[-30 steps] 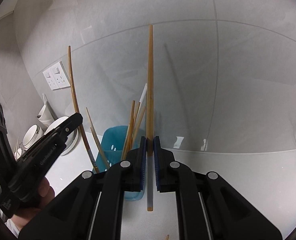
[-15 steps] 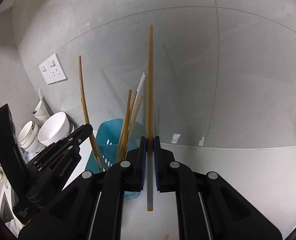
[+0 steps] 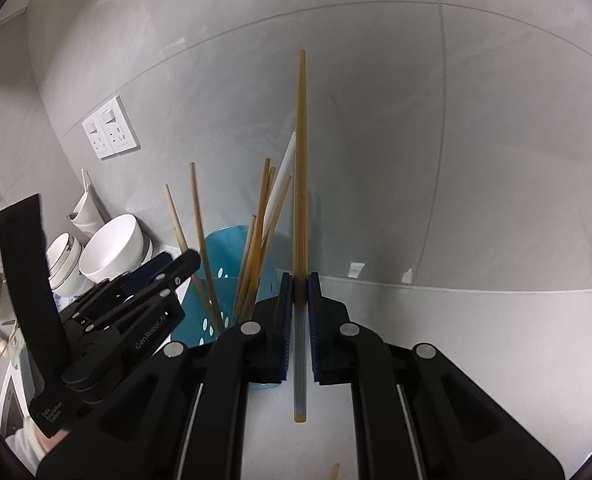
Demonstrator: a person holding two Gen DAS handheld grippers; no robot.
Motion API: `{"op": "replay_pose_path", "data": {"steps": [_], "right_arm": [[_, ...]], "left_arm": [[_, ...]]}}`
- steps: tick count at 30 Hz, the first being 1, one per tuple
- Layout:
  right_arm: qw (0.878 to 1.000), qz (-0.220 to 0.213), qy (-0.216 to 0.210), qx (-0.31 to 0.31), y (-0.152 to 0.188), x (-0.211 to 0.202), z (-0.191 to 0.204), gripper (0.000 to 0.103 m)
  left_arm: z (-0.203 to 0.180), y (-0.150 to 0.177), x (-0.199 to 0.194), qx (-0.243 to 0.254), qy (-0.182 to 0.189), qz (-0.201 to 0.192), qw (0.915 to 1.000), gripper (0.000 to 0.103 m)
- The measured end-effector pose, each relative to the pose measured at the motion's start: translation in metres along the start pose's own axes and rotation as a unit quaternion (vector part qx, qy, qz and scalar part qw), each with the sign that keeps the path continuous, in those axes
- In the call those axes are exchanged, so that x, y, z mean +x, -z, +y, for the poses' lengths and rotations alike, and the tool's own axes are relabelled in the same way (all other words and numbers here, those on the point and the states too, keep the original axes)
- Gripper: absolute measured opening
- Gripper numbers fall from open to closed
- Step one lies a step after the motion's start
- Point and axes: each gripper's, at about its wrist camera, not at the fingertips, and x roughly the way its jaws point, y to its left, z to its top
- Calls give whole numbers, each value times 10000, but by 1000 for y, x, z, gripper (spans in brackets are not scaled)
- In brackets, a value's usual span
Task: Organize utensils
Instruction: 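Lower the tan chopstick into the holder and open the left gripper, then lower the white-tipped chopstick into the holder and open the right gripper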
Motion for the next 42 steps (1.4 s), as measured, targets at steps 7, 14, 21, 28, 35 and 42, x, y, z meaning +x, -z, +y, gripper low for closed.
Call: {"op": "replay_pose_path", "data": {"steps": [7, 14, 21, 28, 35, 42], "right_arm": [[9998, -26, -200, 96, -3, 2, 3, 7], [9987, -130, -484, 2, -8, 7, 18, 7], [9967, -356, -727, 21, -12, 15, 30, 7], [9941, -617, -894, -30, -15, 22, 42, 7], [9917, -793, -1012, 46, -11, 31, 46, 7], [9923, -784, -953, 61, -1, 50, 49, 7]], "left_arm": [[10, 4, -11, 30, -181, 288, 9994, 63], [22, 2, -15, -5, -302, 378, 9988, 83], [34, 3, -21, -35, -419, 449, 9981, 94], [48, 5, -24, -76, -517, 523, 9973, 97], [64, 7, -25, -183, -610, 566, 9964, 97], [71, 7, -28, -286, -682, 542, 9958, 97]]}}
